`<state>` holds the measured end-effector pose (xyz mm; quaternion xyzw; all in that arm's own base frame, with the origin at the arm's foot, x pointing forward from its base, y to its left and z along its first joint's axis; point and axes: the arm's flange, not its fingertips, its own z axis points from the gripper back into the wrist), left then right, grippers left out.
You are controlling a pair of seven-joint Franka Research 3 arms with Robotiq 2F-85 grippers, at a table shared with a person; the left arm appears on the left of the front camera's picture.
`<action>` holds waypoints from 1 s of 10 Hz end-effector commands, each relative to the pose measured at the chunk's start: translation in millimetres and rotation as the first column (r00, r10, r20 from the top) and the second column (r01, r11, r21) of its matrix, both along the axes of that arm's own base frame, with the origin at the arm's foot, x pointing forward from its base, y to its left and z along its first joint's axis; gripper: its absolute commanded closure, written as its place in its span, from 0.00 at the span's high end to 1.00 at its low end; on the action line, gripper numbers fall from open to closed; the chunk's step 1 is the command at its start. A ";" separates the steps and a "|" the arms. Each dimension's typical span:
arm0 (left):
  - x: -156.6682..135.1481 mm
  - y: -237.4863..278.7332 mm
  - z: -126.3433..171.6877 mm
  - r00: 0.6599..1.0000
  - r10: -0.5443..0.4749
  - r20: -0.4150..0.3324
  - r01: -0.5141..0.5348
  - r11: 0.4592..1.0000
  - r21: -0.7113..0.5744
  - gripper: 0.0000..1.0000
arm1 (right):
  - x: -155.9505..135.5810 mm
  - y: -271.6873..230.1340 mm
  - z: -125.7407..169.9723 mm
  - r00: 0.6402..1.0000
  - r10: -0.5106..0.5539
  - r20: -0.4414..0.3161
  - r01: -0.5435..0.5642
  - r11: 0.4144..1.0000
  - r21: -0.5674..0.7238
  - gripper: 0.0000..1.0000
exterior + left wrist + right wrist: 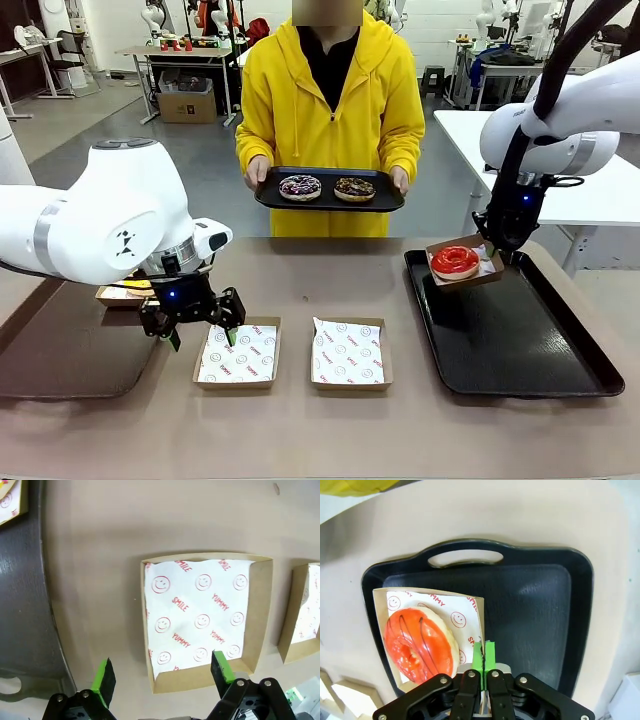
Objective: Individually package the donuts and arrange them on the tray.
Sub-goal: Place the picked Paper togo box on the Handle tray while simultaneously picking up another Paper togo box from the table with the other hand.
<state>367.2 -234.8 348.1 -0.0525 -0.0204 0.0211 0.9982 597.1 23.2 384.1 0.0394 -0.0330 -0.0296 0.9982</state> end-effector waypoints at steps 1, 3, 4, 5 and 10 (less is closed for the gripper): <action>-0.2 -3.5 -5.4 0.998 0.048 0.032 -0.049 0.998 0.039 1.00 | 8.8 -3.0 0.8 0.999 0.025 0.023 -0.026 0.999 0.041 0.01; 6.1 -4.4 -12.0 0.999 0.049 0.004 -0.050 0.998 0.038 1.00 | 14.6 0.1 -3.1 0.999 0.032 0.000 -0.032 0.998 0.061 0.01; 9.0 -5.5 -15.1 0.998 0.056 -0.006 -0.055 0.998 0.041 1.00 | 15.9 3.5 -5.8 0.999 0.036 -0.012 -0.035 0.998 0.058 0.01; 11.8 -5.3 -16.1 0.998 0.059 -0.012 -0.059 0.997 0.042 1.00 | 16.9 6.1 -8.5 0.999 0.038 -0.025 -0.037 0.998 0.052 0.01; 20.2 -6.2 -22.5 0.998 0.058 -0.040 -0.057 0.998 0.028 1.00 | 17.7 20.8 -18.5 0.997 0.028 -0.076 -0.028 1.000 0.003 0.01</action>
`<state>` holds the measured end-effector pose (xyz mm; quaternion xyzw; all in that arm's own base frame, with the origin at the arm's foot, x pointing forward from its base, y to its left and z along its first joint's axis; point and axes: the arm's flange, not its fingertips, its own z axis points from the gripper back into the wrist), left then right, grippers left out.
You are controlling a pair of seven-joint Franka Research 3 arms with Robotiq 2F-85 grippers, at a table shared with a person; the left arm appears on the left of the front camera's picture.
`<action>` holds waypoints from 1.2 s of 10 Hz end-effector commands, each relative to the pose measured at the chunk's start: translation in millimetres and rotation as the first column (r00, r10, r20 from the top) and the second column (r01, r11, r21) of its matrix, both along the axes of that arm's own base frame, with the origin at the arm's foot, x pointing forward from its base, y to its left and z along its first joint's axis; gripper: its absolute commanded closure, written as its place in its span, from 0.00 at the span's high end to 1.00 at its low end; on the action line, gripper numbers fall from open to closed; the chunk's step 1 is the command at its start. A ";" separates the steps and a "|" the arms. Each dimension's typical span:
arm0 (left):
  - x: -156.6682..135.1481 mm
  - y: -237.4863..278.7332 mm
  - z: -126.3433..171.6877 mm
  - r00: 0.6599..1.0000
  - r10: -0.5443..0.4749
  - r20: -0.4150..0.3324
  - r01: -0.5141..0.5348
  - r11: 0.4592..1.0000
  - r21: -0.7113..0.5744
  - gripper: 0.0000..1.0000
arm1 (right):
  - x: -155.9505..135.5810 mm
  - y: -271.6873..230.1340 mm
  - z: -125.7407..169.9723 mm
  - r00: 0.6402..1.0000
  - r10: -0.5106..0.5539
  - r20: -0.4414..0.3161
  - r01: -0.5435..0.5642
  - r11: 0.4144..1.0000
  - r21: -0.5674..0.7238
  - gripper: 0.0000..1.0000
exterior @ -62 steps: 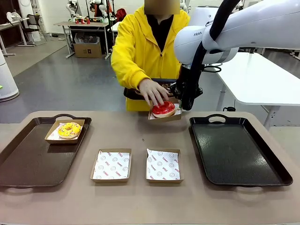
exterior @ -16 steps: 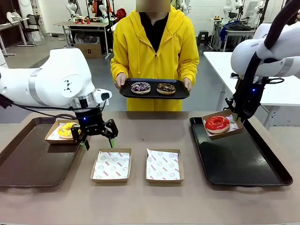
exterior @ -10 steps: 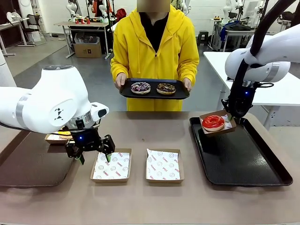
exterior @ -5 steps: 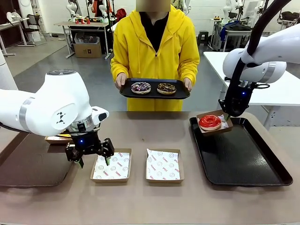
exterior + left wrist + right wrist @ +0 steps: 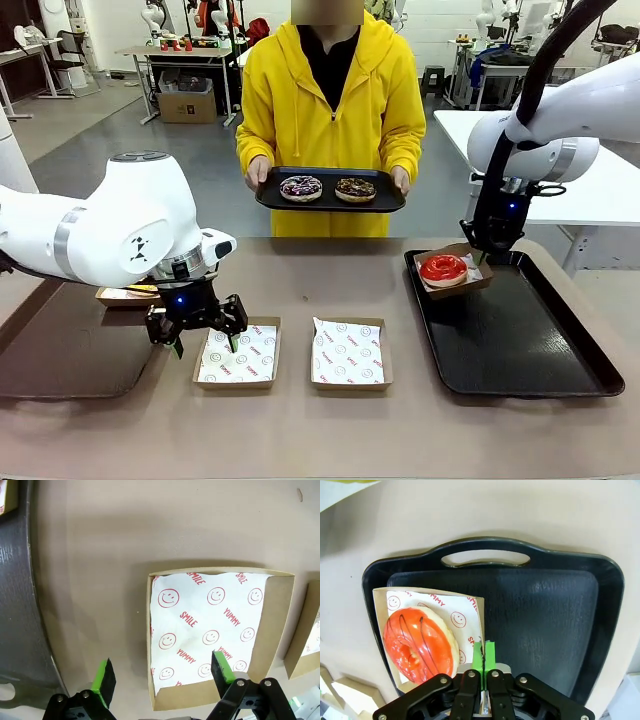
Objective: Individually package the donuts and arrange them on the tray.
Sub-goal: Place the picked Paper togo box on the Handle tray while simultaneously picking up another Paper togo box from the table with the other hand.
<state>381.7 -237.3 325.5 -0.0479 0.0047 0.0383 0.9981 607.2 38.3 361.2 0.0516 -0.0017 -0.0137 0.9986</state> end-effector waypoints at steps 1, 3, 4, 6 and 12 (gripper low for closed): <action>7.1 -4.3 -0.8 1.000 0.025 0.010 -0.025 1.000 0.016 1.00 | 7.9 7.1 2.3 1.000 -0.006 -0.019 0.005 1.000 -0.029 0.01; 12.3 -2.8 -5.2 0.999 0.038 0.018 -0.038 0.999 0.019 1.00 | 8.4 8.4 -1.0 1.000 -0.005 -0.022 0.005 1.000 -0.026 0.01; 12.5 -2.3 -5.4 0.999 0.038 0.023 -0.038 0.999 0.023 1.00 | 7.8 8.1 -1.0 1.000 -0.001 -0.016 0.000 1.000 -0.025 0.01; 13.9 -0.6 -5.0 0.999 0.005 0.045 -0.008 0.999 0.049 0.90 | 7.7 8.3 -1.7 1.000 0.009 -0.017 -0.010 1.000 -0.021 0.61; 15.3 1.5 -3.5 0.999 -0.021 0.040 0.019 0.998 0.055 0.07 | 6.2 7.6 -1.1 1.000 0.013 -0.020 -0.013 1.000 -0.011 1.00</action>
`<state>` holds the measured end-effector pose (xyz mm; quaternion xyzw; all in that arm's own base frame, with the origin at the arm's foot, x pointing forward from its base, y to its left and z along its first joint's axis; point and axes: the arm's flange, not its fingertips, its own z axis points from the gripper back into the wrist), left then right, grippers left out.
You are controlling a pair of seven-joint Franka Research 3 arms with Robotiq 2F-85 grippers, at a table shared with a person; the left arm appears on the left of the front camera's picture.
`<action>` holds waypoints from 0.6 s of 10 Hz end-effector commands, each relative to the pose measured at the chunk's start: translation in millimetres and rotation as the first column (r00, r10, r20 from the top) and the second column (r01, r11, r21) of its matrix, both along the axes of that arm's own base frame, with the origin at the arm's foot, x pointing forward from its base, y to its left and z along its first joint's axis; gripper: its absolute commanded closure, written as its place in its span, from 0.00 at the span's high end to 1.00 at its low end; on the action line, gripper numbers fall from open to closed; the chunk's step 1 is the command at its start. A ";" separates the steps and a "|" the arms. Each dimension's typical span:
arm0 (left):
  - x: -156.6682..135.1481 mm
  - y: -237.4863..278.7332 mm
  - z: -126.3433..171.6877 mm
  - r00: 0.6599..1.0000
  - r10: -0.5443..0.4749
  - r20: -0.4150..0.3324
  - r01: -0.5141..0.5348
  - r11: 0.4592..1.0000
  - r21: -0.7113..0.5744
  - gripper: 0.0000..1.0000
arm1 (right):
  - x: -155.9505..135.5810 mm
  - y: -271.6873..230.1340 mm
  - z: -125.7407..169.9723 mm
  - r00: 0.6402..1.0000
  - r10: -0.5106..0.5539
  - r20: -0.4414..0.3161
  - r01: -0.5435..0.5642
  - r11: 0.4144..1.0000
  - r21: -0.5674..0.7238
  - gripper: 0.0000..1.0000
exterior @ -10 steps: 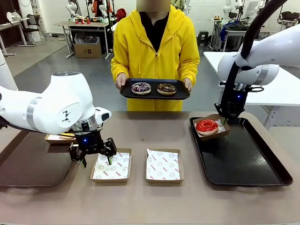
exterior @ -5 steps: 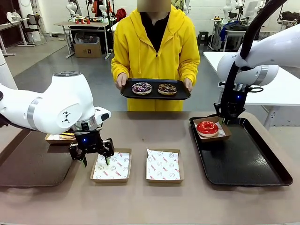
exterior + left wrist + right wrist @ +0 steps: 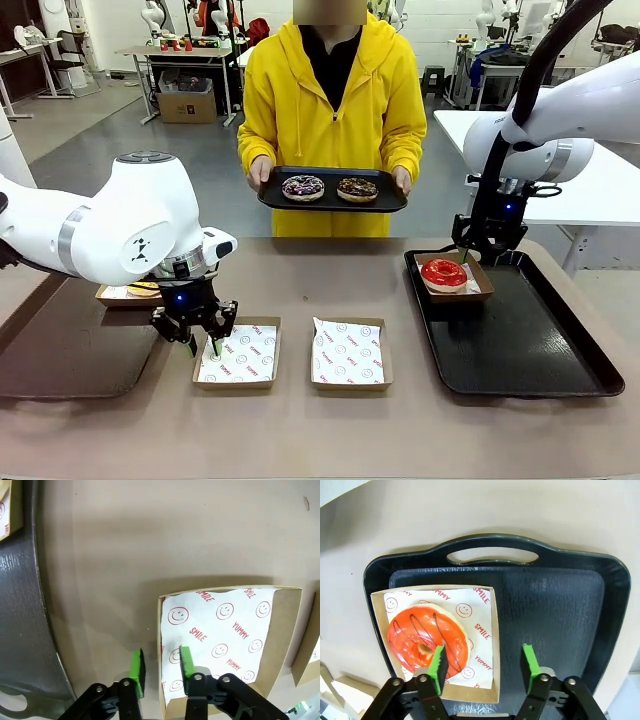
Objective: Individually package the donuts and arrange them on the tray.
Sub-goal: Place the picked Paper togo box on the Handle tray while simultaneously picking up another Paper togo box from the table with the other hand.
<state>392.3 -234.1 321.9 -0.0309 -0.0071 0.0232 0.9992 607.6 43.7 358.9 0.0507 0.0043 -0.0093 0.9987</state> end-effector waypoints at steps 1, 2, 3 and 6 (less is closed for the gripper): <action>4.6 -1.7 0.8 1.000 0.008 0.019 -0.009 1.000 0.019 0.00 | 5.6 1.6 1.1 1.000 0.004 -0.008 -0.004 1.000 -0.008 1.00; 4.6 -1.4 1.5 1.000 0.010 0.020 -0.010 1.000 0.020 0.00 | 5.5 1.1 0.9 1.000 0.001 -0.009 -0.001 1.000 -0.007 1.00; 4.0 -1.2 2.6 1.000 0.012 0.021 -0.012 1.000 0.018 0.00 | 4.9 0.3 1.1 1.000 -0.001 -0.011 0.001 1.000 -0.005 1.00; 2.2 -0.8 6.0 1.000 0.016 0.018 -0.016 1.000 0.012 0.00 | 2.6 -2.1 2.4 1.000 -0.007 -0.005 0.007 1.000 0.003 1.00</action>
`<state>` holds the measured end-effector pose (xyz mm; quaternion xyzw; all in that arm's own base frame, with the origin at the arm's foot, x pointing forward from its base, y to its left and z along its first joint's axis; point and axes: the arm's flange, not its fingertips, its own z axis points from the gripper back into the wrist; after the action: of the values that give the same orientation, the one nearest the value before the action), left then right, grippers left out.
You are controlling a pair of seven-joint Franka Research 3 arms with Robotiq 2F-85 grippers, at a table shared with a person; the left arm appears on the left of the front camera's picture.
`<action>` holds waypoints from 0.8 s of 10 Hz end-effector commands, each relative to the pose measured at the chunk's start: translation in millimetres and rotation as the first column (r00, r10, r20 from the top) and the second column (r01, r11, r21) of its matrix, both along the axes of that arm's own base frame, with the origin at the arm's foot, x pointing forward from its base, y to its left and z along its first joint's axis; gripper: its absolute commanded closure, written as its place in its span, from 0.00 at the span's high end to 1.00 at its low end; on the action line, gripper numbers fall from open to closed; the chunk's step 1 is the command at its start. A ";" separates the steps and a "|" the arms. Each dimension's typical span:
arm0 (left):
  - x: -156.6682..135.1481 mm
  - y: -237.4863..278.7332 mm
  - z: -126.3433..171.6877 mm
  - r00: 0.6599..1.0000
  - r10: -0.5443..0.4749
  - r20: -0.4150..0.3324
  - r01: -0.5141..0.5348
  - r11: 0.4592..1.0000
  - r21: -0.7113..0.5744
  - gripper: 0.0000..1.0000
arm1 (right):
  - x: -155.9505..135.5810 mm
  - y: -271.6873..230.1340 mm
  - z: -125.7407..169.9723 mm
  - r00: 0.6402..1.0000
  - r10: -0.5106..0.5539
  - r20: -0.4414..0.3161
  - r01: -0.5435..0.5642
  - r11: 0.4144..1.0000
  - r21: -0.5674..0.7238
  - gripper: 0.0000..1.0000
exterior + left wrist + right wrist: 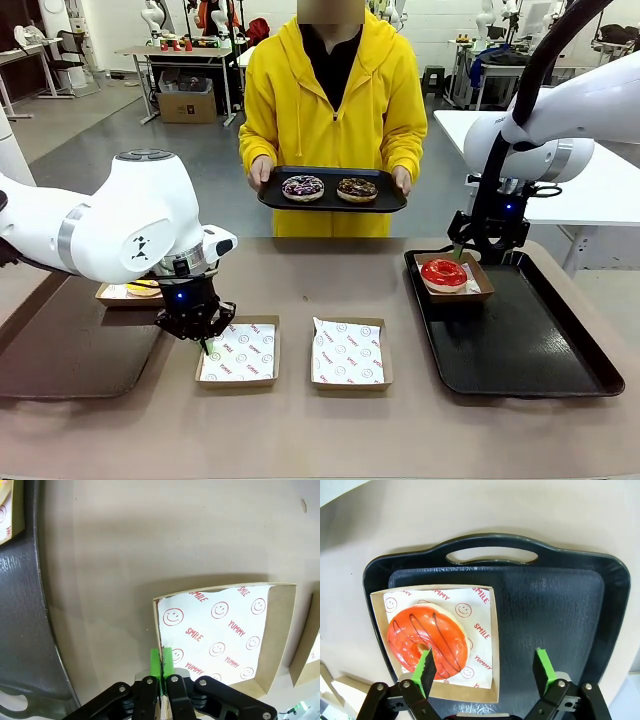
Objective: Individually package the donuts and arrange them on the tray.
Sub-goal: Place the picked Paper togo box on the Handle tray while simultaneously picking up another Paper togo box from the table with the other hand.
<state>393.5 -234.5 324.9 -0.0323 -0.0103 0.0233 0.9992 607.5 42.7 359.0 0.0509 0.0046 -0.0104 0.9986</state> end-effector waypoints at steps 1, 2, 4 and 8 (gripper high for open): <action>0.9 -1.7 9.6 0.999 0.052 -0.003 -0.052 0.999 -0.011 0.00 | -3.1 -6.2 7.5 0.999 -0.033 -0.007 0.033 0.999 0.042 1.00; 0.2 -0.2 23.0 0.999 0.041 -0.006 -0.041 0.999 -0.035 0.00 | -19.5 -13.1 20.4 0.999 -0.052 -0.011 0.053 0.993 0.110 1.00; 9.2 3.5 60.6 0.999 0.035 0.012 -0.033 0.995 -0.092 0.00 | -72.5 -38.5 64.3 1.000 -0.005 0.017 0.000 0.959 0.283 1.00; 49.2 -4.0 133.1 0.999 -0.051 0.020 0.052 0.994 -0.093 0.00 | -181.8 -126.0 135.2 0.986 0.005 0.166 -0.111 0.766 0.633 1.00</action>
<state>428.9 -238.6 454.2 -0.0913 -0.0314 0.0133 0.9952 443.3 -64.1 504.0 0.3423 -0.0709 0.0075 0.9369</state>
